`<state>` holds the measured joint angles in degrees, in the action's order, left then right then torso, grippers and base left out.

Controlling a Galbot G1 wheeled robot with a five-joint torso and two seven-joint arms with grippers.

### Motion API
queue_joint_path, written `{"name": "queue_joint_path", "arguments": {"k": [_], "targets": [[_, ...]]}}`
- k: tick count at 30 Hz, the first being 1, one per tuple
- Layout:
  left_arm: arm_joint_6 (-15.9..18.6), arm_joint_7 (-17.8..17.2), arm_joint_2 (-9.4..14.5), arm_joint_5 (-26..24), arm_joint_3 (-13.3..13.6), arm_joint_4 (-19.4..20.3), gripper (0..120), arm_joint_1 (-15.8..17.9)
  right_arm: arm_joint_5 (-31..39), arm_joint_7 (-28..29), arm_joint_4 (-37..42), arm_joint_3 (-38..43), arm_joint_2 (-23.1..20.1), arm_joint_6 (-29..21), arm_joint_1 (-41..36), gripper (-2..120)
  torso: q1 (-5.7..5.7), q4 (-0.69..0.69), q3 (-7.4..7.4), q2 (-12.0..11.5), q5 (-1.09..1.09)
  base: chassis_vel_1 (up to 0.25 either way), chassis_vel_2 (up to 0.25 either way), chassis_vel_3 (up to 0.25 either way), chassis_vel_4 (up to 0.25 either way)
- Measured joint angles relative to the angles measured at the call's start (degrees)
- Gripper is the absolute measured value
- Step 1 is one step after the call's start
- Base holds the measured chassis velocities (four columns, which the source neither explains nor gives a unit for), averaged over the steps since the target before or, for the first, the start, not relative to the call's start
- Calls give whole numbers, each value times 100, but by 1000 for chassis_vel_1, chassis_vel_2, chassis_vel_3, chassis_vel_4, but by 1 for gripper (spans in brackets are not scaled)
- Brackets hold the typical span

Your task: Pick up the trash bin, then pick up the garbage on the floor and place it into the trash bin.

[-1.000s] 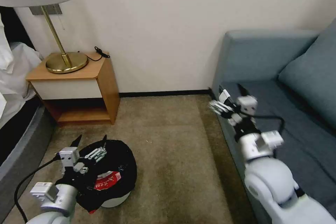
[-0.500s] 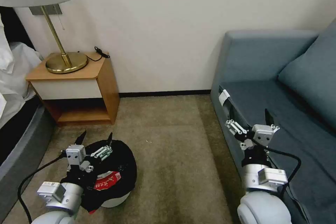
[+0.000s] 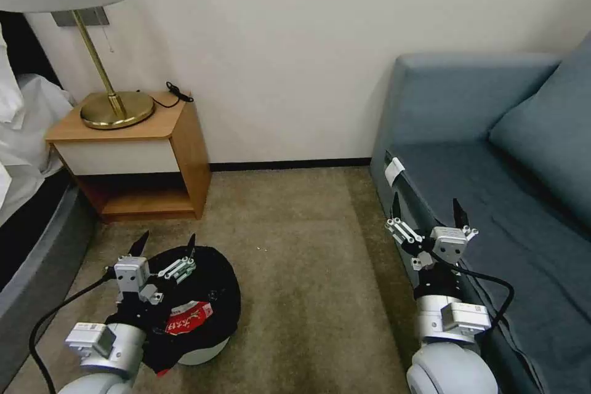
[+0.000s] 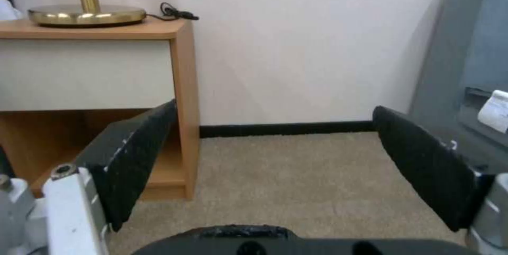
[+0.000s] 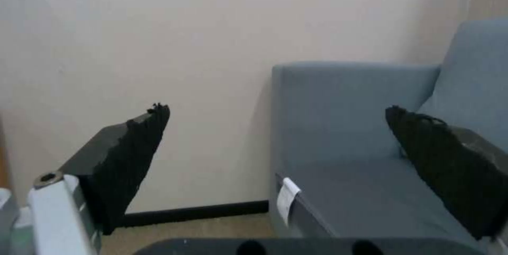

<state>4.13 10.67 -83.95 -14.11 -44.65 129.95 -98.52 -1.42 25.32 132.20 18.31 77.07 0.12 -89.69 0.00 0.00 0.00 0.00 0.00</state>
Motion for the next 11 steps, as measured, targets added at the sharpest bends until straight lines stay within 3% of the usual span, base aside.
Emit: {"name": "queue_joint_path", "arguments": {"k": [11], "targets": [[0, -5, -2, -4, -5, 0, 100, 3, 19, -4, -5, -4, -12, -8, 14, 100, 0, 0, 0, 0, 0, 0, 0, 0, 0]]}}
